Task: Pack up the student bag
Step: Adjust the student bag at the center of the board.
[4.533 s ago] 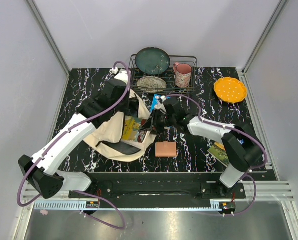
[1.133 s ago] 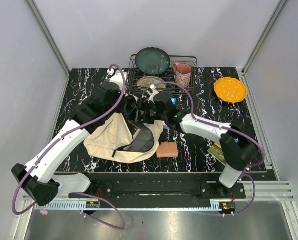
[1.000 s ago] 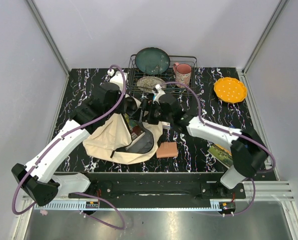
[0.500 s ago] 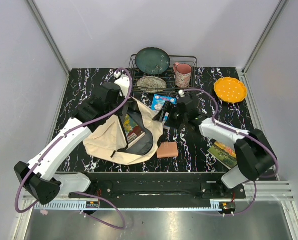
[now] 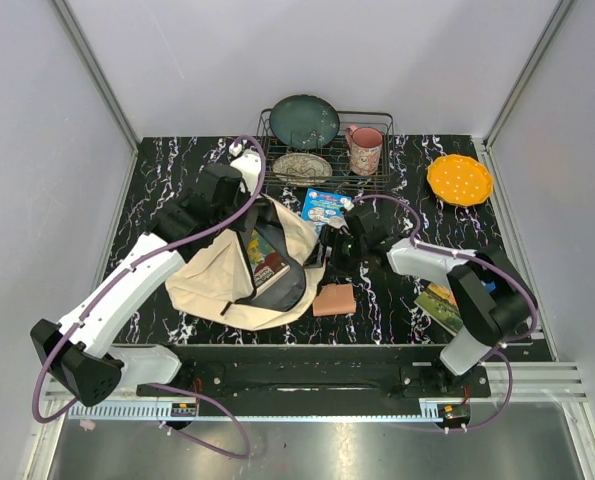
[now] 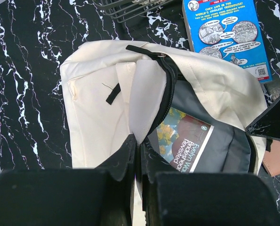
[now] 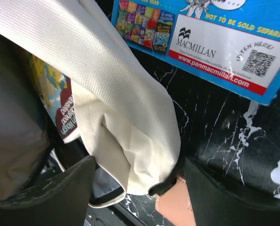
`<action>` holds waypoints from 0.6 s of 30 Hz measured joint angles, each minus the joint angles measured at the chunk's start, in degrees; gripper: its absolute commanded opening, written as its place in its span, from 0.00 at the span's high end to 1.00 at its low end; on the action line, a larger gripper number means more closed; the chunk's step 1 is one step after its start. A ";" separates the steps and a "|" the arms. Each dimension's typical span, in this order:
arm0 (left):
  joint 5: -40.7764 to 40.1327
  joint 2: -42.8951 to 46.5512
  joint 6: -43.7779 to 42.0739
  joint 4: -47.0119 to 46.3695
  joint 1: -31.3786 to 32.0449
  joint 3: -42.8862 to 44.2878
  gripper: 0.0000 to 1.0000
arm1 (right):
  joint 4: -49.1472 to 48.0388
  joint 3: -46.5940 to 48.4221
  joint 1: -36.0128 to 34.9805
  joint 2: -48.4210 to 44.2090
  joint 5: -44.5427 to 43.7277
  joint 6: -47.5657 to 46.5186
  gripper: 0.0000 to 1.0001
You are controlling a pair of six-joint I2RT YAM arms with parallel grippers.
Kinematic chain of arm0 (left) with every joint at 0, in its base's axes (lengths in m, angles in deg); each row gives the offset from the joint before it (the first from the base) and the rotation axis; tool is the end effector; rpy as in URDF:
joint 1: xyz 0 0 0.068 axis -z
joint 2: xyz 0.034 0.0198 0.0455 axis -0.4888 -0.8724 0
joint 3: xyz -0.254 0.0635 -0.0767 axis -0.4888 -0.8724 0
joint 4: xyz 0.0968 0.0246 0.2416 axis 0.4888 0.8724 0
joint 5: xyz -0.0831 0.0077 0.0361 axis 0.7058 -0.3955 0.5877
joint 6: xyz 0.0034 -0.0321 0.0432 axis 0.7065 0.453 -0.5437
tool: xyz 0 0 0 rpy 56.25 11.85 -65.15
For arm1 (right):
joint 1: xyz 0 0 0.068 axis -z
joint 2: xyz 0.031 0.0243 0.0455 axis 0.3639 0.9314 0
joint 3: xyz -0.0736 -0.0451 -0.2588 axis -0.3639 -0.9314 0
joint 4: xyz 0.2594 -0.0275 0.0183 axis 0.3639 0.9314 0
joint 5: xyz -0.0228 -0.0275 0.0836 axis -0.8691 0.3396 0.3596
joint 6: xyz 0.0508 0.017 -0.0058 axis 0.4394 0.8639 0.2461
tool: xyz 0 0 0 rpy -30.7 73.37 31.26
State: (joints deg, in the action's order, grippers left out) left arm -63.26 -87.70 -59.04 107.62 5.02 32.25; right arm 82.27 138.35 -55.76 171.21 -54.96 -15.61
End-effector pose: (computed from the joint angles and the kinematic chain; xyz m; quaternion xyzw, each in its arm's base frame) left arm 0.2200 -0.1384 0.3749 0.2073 0.8646 -0.0132 0.4575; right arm 0.2636 0.1952 0.1786 0.0121 0.9163 0.3555 0.1843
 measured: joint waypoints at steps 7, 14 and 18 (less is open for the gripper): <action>-0.24 -0.22 0.04 -0.11 -1.16 0.15 1.00 | -3.54 0.37 -0.28 4.66 5.86 0.98 1.00; -1.70 -0.90 0.02 2.97 -9.05 6.54 1.00 | -3.48 11.96 -2.99 3.80 10.12 2.51 1.00; -3.76 -3.74 -0.52 5.99 -13.44 17.35 1.00 | -4.63 21.68 -4.15 1.42 12.41 4.42 1.00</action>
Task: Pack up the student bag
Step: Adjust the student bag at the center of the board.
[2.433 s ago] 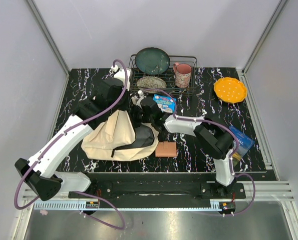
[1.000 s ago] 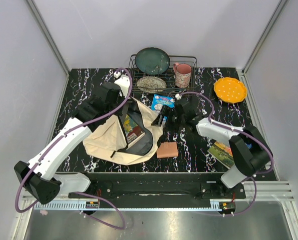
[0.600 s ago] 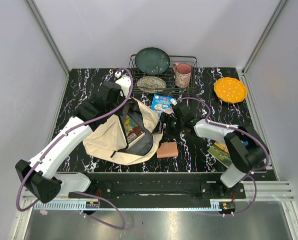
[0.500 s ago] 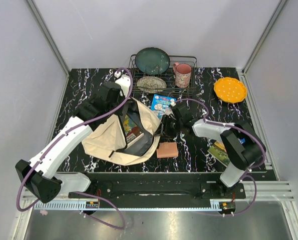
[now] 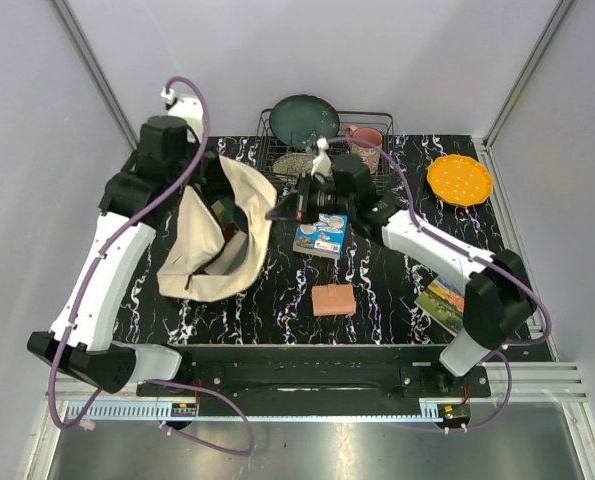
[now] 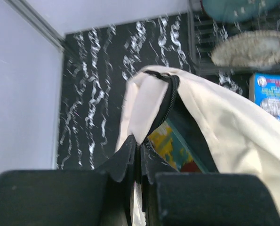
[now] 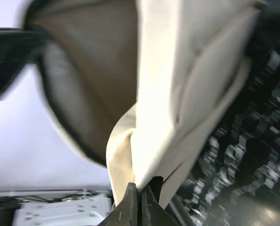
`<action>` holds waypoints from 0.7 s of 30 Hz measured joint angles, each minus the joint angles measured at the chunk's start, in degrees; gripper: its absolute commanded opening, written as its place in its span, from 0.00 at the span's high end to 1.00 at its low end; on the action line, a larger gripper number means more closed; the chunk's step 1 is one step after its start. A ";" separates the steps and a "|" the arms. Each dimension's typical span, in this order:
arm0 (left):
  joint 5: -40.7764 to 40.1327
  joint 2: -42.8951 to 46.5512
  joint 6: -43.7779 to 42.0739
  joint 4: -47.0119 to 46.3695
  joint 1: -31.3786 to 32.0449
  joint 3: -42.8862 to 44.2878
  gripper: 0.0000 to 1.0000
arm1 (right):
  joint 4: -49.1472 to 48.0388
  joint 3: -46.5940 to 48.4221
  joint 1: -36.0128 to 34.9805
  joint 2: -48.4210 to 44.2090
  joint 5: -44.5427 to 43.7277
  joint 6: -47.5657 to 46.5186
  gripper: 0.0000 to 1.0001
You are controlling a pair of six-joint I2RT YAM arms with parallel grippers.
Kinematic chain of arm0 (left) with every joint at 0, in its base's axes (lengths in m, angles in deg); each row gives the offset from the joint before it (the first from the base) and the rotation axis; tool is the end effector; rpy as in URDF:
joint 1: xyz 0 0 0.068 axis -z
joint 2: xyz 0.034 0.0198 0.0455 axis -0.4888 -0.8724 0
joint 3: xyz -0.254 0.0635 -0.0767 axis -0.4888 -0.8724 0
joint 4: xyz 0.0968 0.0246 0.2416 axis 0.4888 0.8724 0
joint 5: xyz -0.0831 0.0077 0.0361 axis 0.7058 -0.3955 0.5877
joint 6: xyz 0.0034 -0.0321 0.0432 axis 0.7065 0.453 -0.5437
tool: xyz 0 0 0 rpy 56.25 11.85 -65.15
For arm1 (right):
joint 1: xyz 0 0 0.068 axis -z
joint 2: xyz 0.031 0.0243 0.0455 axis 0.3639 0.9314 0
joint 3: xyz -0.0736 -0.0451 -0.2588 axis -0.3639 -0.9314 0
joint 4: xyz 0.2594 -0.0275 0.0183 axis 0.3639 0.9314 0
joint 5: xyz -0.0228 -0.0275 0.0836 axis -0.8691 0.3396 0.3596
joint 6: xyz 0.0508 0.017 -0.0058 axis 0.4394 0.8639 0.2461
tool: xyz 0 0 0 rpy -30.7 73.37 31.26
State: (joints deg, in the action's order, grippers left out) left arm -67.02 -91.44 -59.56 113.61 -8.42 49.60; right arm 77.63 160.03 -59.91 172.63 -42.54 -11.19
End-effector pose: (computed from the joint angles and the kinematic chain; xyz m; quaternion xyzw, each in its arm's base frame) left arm 0.2458 -0.0809 0.4467 0.0782 0.8521 0.0563 0.5145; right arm 0.2893 0.2549 0.3021 -0.0880 0.8038 0.5390 0.2361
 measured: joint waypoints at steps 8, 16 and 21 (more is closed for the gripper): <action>-0.85 -1.11 -1.18 0.70 -2.19 6.43 1.00 | -5.42 8.02 -2.12 -0.52 3.26 4.50 1.00; 5.40 3.23 -2.27 -0.26 -2.16 -4.37 1.00 | -5.31 -8.72 -3.19 2.29 0.42 6.05 1.00; 7.37 3.34 -3.17 0.11 -2.21 -4.42 1.00 | -4.24 -14.12 -3.26 4.98 -2.21 6.03 0.97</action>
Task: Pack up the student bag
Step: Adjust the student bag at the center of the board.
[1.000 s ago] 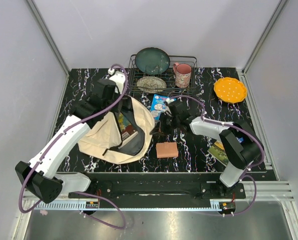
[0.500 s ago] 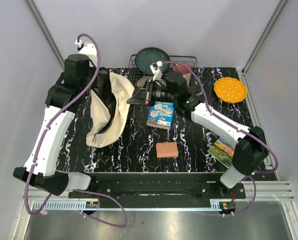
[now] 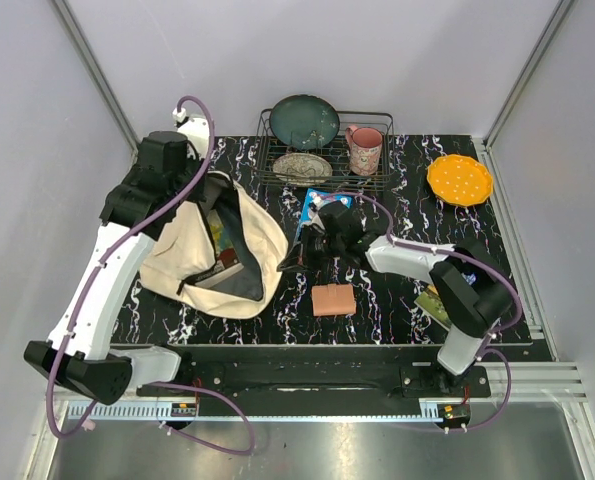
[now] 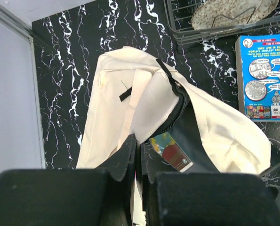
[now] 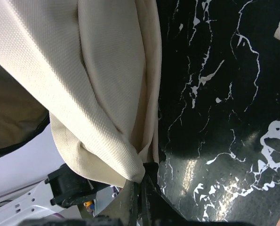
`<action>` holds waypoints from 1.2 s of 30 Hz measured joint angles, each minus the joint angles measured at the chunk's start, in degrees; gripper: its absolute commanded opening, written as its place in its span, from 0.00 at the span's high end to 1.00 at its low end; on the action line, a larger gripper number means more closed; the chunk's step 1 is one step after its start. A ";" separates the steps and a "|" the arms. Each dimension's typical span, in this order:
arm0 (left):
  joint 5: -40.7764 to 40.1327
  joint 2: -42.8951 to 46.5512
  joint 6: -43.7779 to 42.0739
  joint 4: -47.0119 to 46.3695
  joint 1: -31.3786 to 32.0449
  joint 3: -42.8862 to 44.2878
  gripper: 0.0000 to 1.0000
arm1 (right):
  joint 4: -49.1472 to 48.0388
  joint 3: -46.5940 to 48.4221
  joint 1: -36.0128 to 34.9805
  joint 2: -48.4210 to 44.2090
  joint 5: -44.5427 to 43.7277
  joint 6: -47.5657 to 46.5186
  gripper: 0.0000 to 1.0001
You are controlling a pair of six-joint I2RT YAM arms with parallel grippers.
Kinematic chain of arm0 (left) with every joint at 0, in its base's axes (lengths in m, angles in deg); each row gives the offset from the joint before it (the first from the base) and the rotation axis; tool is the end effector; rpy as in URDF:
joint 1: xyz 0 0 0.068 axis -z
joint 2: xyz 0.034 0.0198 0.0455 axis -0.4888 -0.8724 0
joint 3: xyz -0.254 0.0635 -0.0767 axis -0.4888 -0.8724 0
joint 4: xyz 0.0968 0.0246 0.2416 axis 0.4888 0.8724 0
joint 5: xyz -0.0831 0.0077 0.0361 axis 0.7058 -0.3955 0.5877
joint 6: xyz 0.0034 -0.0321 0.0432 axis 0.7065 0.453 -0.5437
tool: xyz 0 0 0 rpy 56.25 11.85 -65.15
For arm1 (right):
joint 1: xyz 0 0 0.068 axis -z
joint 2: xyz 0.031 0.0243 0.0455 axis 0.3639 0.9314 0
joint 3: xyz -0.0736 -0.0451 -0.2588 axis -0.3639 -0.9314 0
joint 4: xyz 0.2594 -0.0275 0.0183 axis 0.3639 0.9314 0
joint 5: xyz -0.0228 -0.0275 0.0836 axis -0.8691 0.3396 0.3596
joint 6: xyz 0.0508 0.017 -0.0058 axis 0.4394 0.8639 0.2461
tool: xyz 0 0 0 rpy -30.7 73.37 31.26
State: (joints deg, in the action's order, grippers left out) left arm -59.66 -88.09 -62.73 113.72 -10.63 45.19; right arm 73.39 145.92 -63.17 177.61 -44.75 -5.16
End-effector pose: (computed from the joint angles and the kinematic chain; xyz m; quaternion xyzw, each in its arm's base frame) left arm 0.2356 -0.0716 0.4356 0.1202 0.8572 0.0270 0.5000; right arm 0.2636 0.2598 0.1959 -0.0221 0.8689 0.4795 0.1205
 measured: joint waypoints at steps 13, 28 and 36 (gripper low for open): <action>4.46 -0.48 2.03 0.02 0.00 -5.01 0.10 | 8.55 -5.01 5.07 -9.16 -6.99 -5.44 0.19; 21.59 -5.62 14.51 -15.74 3.58 -2.23 0.01 | 12.22 -5.03 19.41 -13.18 -14.78 -7.82 0.12; 25.62 -28.92 16.85 -21.73 8.46 2.93 0.02 | 10.51 -4.70 22.29 -8.11 -13.86 -5.62 0.12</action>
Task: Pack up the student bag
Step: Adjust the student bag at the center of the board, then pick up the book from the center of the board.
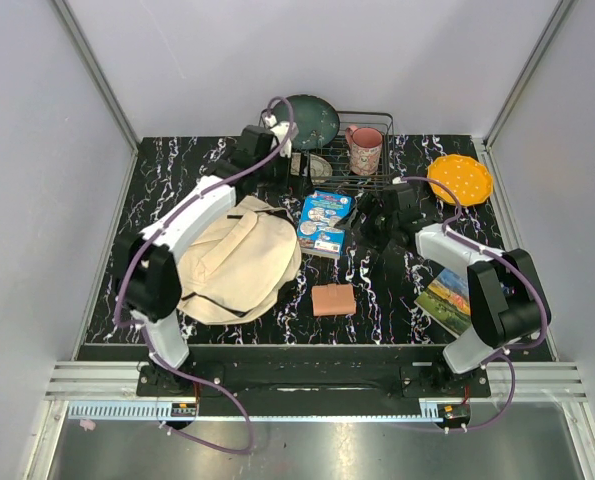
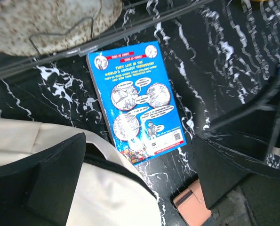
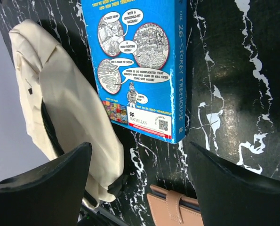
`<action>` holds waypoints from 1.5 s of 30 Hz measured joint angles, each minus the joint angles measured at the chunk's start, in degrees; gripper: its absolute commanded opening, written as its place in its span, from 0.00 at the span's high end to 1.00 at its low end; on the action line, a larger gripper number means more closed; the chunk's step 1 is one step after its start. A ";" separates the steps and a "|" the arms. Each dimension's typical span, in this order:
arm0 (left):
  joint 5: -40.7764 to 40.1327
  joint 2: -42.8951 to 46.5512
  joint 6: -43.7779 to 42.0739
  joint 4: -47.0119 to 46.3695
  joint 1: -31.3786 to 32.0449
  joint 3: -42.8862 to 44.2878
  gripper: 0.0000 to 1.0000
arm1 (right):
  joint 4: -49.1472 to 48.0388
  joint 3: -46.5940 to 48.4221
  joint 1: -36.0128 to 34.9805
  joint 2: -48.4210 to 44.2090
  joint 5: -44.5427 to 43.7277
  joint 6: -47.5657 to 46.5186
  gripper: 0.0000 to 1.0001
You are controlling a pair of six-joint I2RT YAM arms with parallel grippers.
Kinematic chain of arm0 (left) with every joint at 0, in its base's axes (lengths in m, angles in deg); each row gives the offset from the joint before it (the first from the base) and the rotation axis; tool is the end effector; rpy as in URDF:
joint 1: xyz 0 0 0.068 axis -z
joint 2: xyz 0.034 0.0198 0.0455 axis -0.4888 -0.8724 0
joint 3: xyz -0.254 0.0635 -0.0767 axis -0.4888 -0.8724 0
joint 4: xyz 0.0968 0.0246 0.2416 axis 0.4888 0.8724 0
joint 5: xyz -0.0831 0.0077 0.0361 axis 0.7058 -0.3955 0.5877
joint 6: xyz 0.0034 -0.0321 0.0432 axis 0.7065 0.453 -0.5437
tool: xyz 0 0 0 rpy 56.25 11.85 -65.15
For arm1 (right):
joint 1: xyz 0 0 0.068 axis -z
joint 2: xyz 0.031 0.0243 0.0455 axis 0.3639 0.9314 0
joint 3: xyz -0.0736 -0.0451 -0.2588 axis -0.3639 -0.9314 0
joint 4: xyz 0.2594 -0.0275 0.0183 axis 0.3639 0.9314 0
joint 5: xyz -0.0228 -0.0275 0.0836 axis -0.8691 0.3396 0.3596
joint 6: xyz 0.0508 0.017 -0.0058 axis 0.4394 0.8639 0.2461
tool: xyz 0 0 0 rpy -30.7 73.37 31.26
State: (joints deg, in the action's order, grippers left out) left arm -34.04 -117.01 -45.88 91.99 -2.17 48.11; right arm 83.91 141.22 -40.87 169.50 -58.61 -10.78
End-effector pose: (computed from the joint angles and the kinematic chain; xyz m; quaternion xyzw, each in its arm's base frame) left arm 0.3585 -0.1928 0.3307 0.1649 0.8664 -0.2561 0.3957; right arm 0.3107 0.1207 0.2003 0.1757 0.8935 0.3268 0.2528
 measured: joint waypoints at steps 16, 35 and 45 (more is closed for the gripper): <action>2.78 -19.28 3.50 -6.32 2.25 5.97 0.03 | -7.39 0.00 0.15 3.39 -0.42 2.73 0.12; -1.84 -24.92 9.44 -9.09 2.25 2.25 0.06 | -12.26 -0.22 0.20 12.22 0.17 2.93 0.14; 1.03 -25.29 11.30 -12.48 1.68 -0.37 0.58 | -16.24 0.50 0.22 14.75 3.13 3.50 0.15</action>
State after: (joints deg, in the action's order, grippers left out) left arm -33.01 -142.30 -34.58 79.51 -0.49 47.74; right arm 67.67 141.72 -40.65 184.26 -55.48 -7.28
